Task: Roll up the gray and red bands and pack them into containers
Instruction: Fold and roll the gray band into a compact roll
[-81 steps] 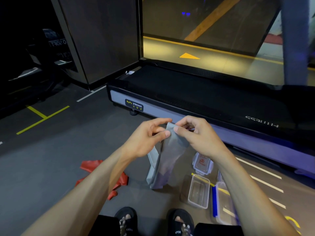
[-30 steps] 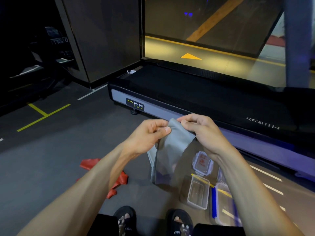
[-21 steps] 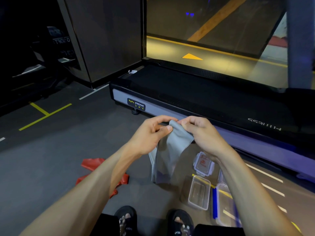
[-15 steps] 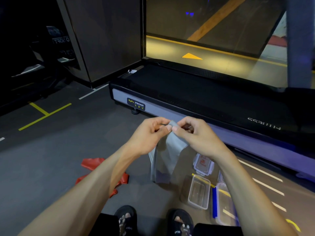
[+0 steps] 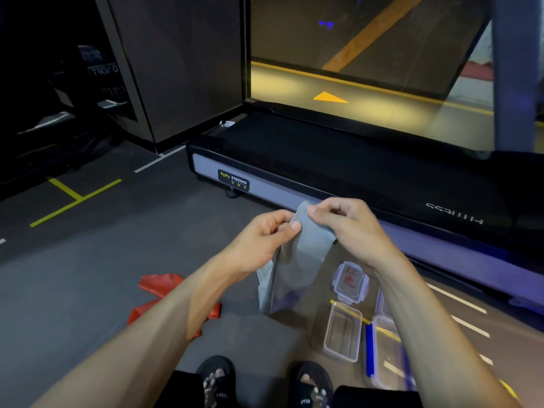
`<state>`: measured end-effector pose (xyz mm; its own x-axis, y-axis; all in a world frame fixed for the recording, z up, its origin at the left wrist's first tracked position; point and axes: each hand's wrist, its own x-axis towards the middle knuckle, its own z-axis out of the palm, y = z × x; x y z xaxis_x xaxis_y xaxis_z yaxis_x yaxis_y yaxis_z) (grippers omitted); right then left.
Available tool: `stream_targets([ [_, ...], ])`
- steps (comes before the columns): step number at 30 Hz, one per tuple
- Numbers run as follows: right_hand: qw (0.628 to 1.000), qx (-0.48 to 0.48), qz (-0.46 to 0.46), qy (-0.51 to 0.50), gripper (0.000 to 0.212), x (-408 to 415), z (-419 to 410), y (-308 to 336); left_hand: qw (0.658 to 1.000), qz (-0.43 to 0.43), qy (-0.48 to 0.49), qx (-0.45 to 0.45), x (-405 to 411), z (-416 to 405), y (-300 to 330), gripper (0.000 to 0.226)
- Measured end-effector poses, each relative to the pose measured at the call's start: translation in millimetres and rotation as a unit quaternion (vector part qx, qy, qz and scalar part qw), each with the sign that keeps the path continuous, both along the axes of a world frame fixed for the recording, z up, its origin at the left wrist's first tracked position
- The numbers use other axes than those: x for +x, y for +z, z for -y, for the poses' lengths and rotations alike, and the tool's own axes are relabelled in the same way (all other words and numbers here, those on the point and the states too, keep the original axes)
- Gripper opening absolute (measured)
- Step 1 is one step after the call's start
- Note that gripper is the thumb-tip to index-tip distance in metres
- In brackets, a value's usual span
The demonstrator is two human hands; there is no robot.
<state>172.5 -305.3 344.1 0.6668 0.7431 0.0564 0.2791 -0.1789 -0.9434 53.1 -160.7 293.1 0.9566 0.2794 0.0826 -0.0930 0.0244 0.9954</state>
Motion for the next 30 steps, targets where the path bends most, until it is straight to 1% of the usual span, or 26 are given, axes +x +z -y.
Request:
stream_targets([
  [4,1.0,0.002,-0.001,0.001,0.022,3,3,0,1.0,-0.013,-0.005,0.022,-1,0,4,0.021],
  [9,0.996,0.023,0.077,0.023,0.01,7,7,1,1.0,-0.003,-0.024,-0.004,-3,-4,8,0.019],
  [12,0.991,0.023,0.121,0.045,0.013,10,9,4,1.0,-0.007,-0.014,-0.008,-2,-4,8,0.017],
  [14,0.991,0.017,0.125,0.05,0.015,14,10,9,1.0,-0.005,-0.002,-0.013,-2,-3,9,0.016],
  [18,0.995,0.01,0.083,0.051,0.012,17,11,16,1.0,0.009,0.019,0.013,-1,-4,13,0.026],
  [22,0.999,0.034,-0.01,0.038,0.007,12,10,15,1.0,0.012,0.017,0.016,-3,-9,16,0.029],
  [24,0.995,0.064,-0.069,0.026,0.017,8,9,14,1.0,0.012,0.015,0.016,-4,-9,19,0.025],
  [26,0.99,0.09,-0.107,0.017,0.025,2,9,13,1.0,0.014,0.017,0.016,-6,-8,22,0.018],
  [30,0.99,0.1,-0.097,0.027,0.022,-6,9,9,0.999,0.022,0.022,0.026,-9,-6,26,0.02],
])
